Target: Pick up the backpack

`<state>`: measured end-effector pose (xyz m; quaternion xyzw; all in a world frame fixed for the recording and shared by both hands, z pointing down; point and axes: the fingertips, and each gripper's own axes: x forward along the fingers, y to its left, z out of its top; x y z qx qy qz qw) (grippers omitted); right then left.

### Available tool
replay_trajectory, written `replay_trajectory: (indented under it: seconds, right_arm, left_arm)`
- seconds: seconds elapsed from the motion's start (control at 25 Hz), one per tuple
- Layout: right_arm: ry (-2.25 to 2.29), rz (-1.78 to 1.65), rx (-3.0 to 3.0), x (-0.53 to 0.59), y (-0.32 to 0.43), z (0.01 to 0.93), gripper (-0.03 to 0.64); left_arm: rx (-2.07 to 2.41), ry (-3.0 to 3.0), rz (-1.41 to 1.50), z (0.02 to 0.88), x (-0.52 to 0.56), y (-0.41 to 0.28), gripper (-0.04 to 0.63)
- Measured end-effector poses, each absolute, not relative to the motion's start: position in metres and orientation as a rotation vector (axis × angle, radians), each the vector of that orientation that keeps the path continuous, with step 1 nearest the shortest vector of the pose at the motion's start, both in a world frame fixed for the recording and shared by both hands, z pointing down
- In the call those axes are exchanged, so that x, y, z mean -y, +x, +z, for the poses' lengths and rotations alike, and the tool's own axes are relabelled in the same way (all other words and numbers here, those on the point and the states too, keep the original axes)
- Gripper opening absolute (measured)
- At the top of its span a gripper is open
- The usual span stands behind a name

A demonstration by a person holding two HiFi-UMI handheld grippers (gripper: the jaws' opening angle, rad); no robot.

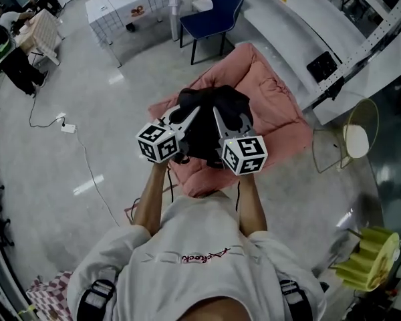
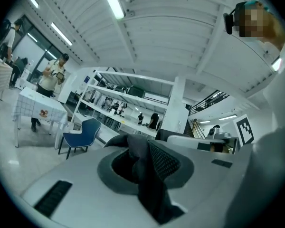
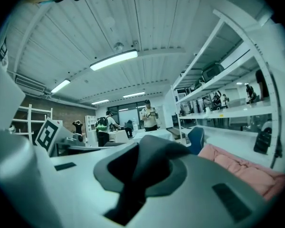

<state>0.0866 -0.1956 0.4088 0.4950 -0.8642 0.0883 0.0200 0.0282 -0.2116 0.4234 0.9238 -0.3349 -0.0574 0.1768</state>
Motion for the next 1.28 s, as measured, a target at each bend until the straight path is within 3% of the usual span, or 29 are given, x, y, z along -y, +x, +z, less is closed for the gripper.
replay_trajectory:
  seconds: [0.76,1.28]
  right_arm:
    - [1.594,0.361,2.623,0.041,0.071,0.449,0.061]
    - [1.643,0.355,2.635,0.002,0.088,0.445,0.061]
  left_arm:
    - [0.895,2.578,-0.104,0.461,0.054,0.009,0.07]
    - [0.883,2.611,-0.088,0.451,0.013,0.023,0.069]
